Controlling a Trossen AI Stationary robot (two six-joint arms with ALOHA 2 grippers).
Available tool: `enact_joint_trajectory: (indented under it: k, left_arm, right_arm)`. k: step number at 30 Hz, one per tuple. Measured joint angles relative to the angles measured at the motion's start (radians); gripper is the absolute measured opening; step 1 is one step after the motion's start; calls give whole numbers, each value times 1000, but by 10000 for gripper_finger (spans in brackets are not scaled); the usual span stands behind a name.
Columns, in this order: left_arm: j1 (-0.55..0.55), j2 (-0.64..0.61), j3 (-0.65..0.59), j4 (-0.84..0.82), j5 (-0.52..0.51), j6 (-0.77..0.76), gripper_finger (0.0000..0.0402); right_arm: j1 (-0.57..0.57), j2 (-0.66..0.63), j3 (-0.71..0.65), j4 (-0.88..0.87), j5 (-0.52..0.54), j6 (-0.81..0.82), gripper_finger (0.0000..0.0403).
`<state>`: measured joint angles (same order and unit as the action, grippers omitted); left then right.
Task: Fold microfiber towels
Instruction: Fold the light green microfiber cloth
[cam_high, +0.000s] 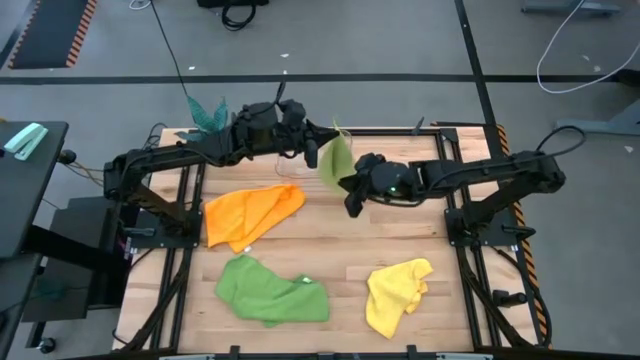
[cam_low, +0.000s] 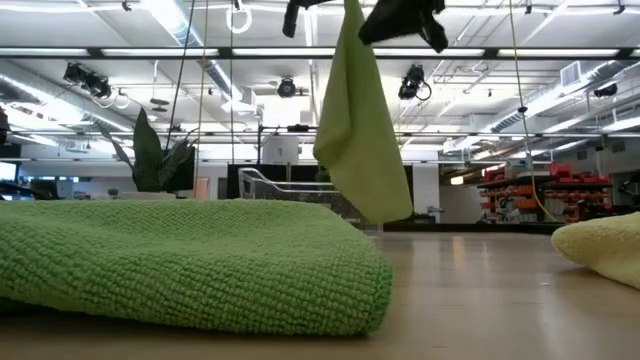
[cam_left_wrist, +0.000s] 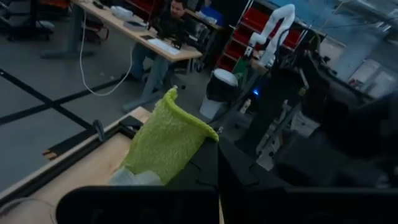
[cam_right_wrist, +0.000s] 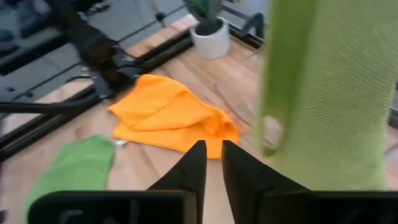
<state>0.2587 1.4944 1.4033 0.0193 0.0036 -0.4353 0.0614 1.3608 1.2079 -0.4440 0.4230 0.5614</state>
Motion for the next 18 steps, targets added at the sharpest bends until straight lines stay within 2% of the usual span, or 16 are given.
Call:
enact_joint_trajectory:
  k: [9,18]
  left_arm:
    - [1,0,0,35,2,-5,1]
    - [1,0,0,38,28,-6,1]
  right_arm:
    - [-50,85,0,39,-10,45,100]
    - [-51,94,0,43,-9,49,103]
